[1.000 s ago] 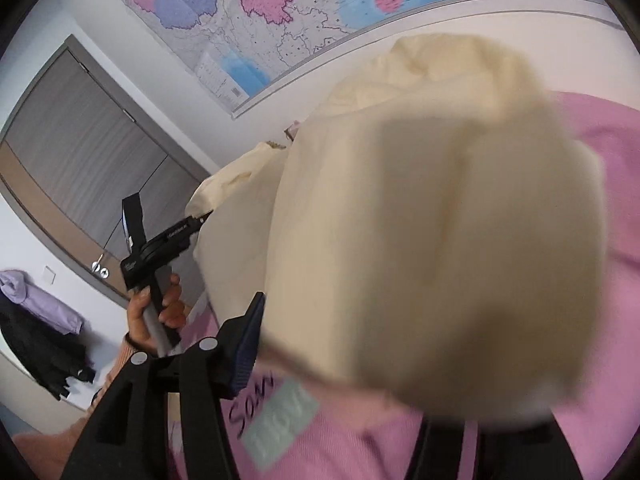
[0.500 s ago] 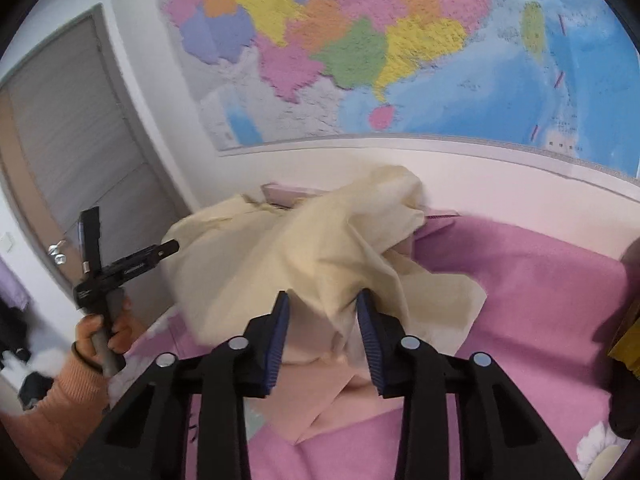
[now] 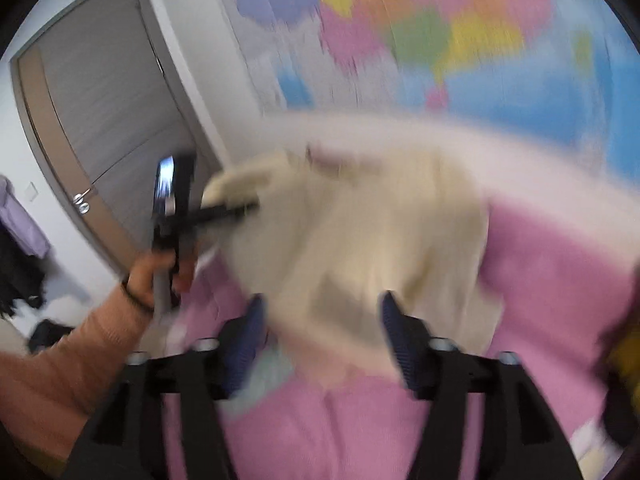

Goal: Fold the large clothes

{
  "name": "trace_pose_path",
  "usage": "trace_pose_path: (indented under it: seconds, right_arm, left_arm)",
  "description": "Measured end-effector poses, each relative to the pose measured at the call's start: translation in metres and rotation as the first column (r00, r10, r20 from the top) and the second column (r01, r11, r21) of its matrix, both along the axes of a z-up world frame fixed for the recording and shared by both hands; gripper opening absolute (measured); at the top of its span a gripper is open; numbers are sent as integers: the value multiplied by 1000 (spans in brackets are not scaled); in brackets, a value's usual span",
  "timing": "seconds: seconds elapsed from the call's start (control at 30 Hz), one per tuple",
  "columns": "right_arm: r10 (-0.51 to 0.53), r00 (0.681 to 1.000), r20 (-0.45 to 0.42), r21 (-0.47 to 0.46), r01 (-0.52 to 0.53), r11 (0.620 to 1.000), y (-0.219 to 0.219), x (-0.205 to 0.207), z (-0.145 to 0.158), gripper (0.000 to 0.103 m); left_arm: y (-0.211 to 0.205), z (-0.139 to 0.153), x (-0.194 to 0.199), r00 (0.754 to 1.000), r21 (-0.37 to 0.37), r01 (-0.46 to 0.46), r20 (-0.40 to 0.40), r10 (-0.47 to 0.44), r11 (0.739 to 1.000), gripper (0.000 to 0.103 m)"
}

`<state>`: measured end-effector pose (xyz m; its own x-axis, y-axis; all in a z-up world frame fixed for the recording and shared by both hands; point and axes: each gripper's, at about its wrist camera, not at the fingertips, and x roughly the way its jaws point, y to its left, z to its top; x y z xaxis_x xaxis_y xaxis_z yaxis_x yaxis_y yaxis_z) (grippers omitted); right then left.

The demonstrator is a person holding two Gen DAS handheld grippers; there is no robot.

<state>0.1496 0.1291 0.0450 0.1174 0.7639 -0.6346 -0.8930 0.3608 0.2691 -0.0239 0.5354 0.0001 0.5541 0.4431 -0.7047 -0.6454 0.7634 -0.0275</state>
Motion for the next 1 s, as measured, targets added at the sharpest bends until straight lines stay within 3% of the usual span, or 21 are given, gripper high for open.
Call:
trace_pose_path:
  seconds: [0.1,0.23,0.27,0.33,0.4,0.43,0.47,0.53,0.6,0.67,0.77,0.87,0.97,1.0]
  right_arm:
    - [-57,997,55,-30,59,998,40,17,1,77]
    - [-69,996,64,-178,79,981,90,44,-36,70]
    - [-62,995,81,-221,78,972,99,47,-47,63]
    - [-70,994,80,-269,89,959,110,54,-65,22]
    - [-71,995,76,-243,88,966,110,52,-66,5]
    - [-74,994,76,-223,90,971,108,51,-63,3]
    - [-84,994,75,-185,97,978,103,50,-57,3]
    - [-124,992,29,-83,126,989,92,57,-40,2]
    - [-190,982,-7,20,190,982,82,67,-24,2]
    - [-221,974,-52,61,224,973,79,77,-22,2]
    - [-263,962,-70,-27,261,965,94,85,-44,3]
    - [-257,959,-122,-197,230,953,109,91,-85,13]
    - [-234,964,-125,-177,211,961,97,87,-85,26]
    - [-236,962,-137,-164,213,963,95,88,-83,40]
  left_arm:
    - [3,2,6,1000,-17,0,-6,0,1000,85]
    - [4,1,16,998,-54,55,-37,-57,997,98]
    - [3,0,18,996,-60,67,-49,-70,996,97]
    - [2,0,21,995,-39,69,-66,-72,997,97]
    - [0,1,24,994,-16,80,-72,-81,997,93]
    - [-2,1,28,992,-7,101,-76,-101,995,78]
    - [-4,2,30,991,-5,112,-77,-112,994,58]
    - [-5,7,40,988,26,118,-99,-115,993,34]
    - [1,16,48,992,41,104,-74,-100,994,23]
    - [11,24,55,997,27,69,-45,-68,997,10]
    - [27,26,65,999,-8,42,-33,-42,999,10]
    - [31,7,74,994,-12,38,-97,-39,999,13]
    - [28,3,66,995,2,35,-91,-35,999,26]
    - [29,5,61,997,6,30,-75,-29,1000,31]
